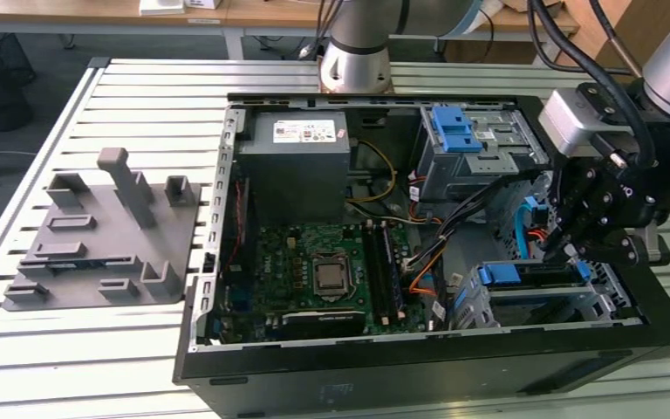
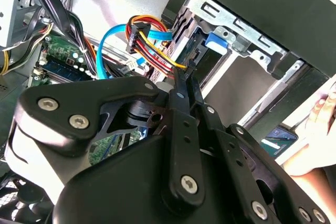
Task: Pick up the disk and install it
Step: 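Insert the first disk wire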
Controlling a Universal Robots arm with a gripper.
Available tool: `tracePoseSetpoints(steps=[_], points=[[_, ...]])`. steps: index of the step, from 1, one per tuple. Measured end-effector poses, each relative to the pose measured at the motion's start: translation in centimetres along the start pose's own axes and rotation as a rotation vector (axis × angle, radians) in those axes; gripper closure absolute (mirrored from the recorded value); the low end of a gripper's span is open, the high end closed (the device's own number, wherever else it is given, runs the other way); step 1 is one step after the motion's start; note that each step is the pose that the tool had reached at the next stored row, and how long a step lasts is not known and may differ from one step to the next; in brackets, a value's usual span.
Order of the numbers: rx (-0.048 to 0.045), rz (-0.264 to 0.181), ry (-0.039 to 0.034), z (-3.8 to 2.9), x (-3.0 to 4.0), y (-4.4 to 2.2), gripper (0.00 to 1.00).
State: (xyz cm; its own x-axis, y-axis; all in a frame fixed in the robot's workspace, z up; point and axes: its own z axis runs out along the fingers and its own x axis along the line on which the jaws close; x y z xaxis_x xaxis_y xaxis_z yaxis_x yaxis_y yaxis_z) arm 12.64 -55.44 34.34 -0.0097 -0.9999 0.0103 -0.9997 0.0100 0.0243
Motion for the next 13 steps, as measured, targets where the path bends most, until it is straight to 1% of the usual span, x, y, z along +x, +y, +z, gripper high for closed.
tracePoseSetpoints(steps=[5, 13], points=[[-0.0077, 0.001, 0.0, 0.07, 0.02, -0.57, 0.84], [-0.0112, 0.01, 0.0, 0.46, 0.07, -0.58, 0.84]])
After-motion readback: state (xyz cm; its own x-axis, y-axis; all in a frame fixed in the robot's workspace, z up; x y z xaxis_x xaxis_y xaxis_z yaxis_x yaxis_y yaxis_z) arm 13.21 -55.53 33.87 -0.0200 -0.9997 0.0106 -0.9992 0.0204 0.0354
